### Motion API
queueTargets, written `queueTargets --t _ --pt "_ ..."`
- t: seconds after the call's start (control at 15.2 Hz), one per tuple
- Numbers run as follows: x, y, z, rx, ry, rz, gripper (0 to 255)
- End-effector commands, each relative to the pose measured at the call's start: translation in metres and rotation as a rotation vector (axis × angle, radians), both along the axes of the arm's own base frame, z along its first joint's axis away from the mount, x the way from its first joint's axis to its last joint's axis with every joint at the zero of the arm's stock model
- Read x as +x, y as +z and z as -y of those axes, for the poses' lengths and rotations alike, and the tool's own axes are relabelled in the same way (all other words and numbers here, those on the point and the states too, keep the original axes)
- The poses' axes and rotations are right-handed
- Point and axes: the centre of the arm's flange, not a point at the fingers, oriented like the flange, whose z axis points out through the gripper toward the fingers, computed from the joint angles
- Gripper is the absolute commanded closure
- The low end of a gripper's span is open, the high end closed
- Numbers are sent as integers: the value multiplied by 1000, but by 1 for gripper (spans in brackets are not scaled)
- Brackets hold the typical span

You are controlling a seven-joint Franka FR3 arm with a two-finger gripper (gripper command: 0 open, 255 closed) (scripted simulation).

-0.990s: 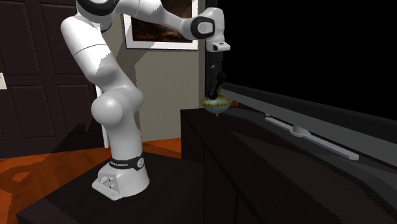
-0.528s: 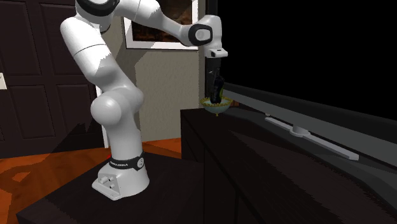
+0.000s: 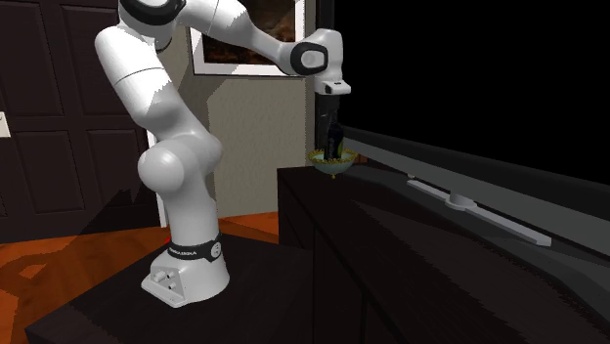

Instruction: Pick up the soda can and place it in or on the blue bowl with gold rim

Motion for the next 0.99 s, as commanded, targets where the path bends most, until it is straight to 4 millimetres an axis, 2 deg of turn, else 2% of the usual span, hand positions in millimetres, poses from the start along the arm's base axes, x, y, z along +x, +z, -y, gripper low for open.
queueTargets --t 0.0,0.2,0.26,0.53,0.92 --pt "14 -2 -1 59 -25 59 0" --pt "6 0 6 59 -25 60 0" --pt "15 3 -9 60 -25 59 0" --pt "13 51 2 60 -25 59 0" --pt "13 51 2 60 -25 59 0"
